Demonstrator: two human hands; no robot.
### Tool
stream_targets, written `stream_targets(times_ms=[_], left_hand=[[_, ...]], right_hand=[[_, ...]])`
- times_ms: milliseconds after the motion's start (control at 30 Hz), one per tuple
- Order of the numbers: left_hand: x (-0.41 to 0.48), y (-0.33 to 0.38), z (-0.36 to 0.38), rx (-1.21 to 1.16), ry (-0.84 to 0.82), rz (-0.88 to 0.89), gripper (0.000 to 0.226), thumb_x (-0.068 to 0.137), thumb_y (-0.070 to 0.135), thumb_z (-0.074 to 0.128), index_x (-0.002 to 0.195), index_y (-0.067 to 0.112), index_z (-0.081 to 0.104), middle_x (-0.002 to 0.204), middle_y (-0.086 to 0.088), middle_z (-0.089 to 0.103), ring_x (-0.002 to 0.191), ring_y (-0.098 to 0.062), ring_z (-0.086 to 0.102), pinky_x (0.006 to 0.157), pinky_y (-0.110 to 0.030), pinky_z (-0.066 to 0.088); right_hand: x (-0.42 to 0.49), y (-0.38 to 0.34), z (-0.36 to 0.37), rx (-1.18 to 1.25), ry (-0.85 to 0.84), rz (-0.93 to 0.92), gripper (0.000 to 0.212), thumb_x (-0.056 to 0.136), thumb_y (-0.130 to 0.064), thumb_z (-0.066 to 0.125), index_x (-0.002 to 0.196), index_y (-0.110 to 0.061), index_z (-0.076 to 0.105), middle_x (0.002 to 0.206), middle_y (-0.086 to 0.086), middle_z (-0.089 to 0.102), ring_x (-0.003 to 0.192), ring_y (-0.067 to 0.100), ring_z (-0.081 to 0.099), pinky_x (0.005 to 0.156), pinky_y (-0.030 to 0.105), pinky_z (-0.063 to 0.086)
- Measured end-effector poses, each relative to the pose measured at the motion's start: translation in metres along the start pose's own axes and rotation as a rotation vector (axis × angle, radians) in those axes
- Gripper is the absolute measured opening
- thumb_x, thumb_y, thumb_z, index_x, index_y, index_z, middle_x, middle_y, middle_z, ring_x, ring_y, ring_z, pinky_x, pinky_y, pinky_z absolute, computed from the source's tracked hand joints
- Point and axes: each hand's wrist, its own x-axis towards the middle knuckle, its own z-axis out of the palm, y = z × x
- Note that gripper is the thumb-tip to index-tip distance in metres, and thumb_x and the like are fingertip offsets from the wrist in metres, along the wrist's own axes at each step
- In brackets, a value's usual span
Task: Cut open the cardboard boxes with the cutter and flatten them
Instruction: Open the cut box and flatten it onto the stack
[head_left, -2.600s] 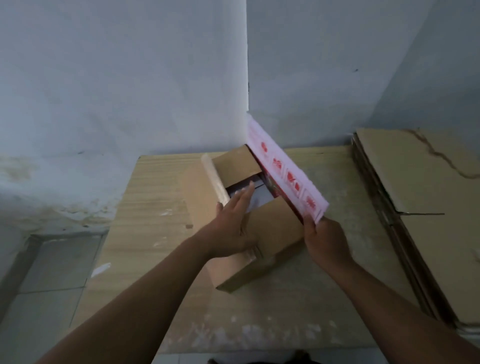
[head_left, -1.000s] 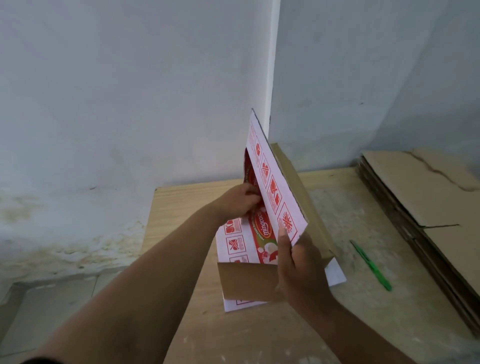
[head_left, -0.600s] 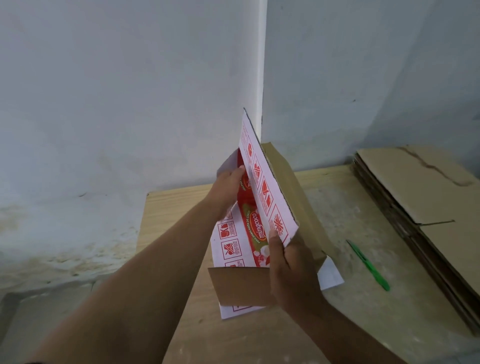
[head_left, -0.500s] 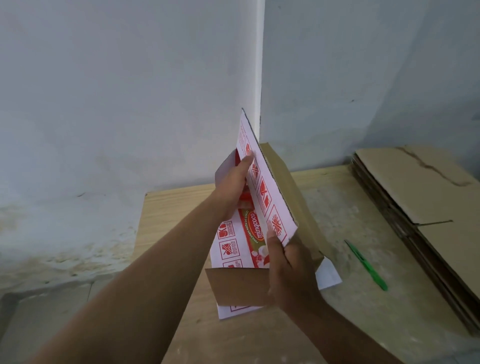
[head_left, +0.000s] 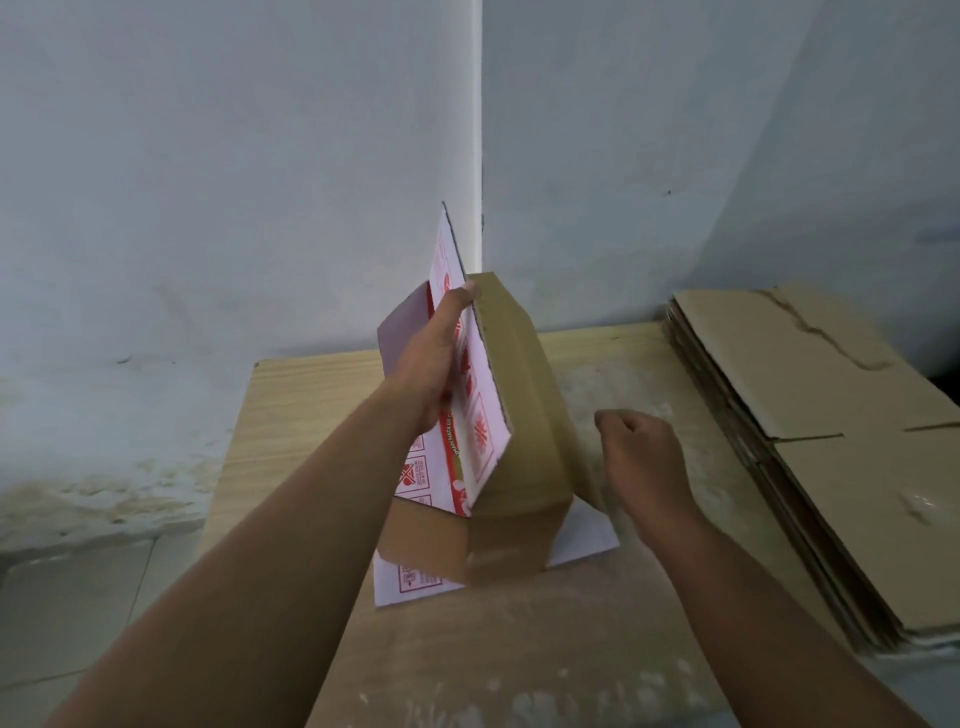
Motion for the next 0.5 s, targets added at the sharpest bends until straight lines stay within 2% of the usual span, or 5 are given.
stream_targets(times_ms=[100, 200, 333, 433, 500], left_hand=[[0.003, -0.004, 0.001, -0.023, 0.062, 0.007, 0.077, 0.064, 0.079, 0.071, 0.103, 0.013, 0.074, 0.08, 0.002, 0.064, 0.065, -0.017, 0.055, 0.064, -0.027, 0.045], [0.001, -0.006, 0.006, -0.047, 0.056, 0.044, 0.077, 0.068, 0.077, 0.07, 0.11, 0.011, 0.073, 0.092, -0.009, 0.07, 0.078, -0.025, 0.061, 0.074, -0.035, 0.056], [-0.012, -0.002, 0.012, -0.069, -0.001, 0.093, 0.068, 0.078, 0.075, 0.067, 0.118, 0.019, 0.072, 0.113, -0.012, 0.075, 0.104, -0.032, 0.072, 0.098, -0.049, 0.056], [-0.013, -0.001, 0.016, -0.064, 0.018, 0.173, 0.059, 0.087, 0.07, 0.065, 0.118, 0.02, 0.069, 0.119, -0.015, 0.073, 0.115, -0.04, 0.069, 0.101, -0.062, 0.053], [-0.013, -0.003, 0.015, -0.052, 0.053, 0.165, 0.072, 0.079, 0.078, 0.068, 0.116, 0.017, 0.07, 0.117, -0.017, 0.073, 0.115, -0.043, 0.068, 0.098, -0.067, 0.053]], right_hand=[[0.02, 0.022, -0.005, 0.117, -0.152, 0.369, 0.031, 0.096, -0.03, 0.05, 0.084, -0.005, 0.063, 0.084, 0.017, 0.063, 0.073, 0.029, 0.058, 0.069, 0.039, 0.047], [0.027, 0.039, -0.011, 0.435, -0.295, 0.59, 0.039, 0.102, -0.034, 0.049, 0.101, 0.003, 0.062, 0.095, 0.022, 0.064, 0.09, 0.038, 0.064, 0.083, 0.048, 0.055], [0.026, 0.04, -0.034, 0.791, -0.269, 0.495, 0.028, 0.104, -0.021, 0.044, 0.095, -0.003, 0.064, 0.091, 0.014, 0.068, 0.073, 0.027, 0.064, 0.058, 0.035, 0.051], [0.018, 0.022, -0.048, 1.105, -0.448, 0.354, 0.036, 0.105, -0.026, 0.039, 0.115, -0.008, 0.068, 0.109, 0.012, 0.073, 0.092, 0.025, 0.07, 0.073, 0.037, 0.054], [0.007, 0.006, -0.043, 1.076, -0.552, 0.235, 0.038, 0.103, -0.029, 0.04, 0.123, -0.011, 0.066, 0.115, 0.012, 0.071, 0.102, 0.028, 0.064, 0.083, 0.04, 0.051]])
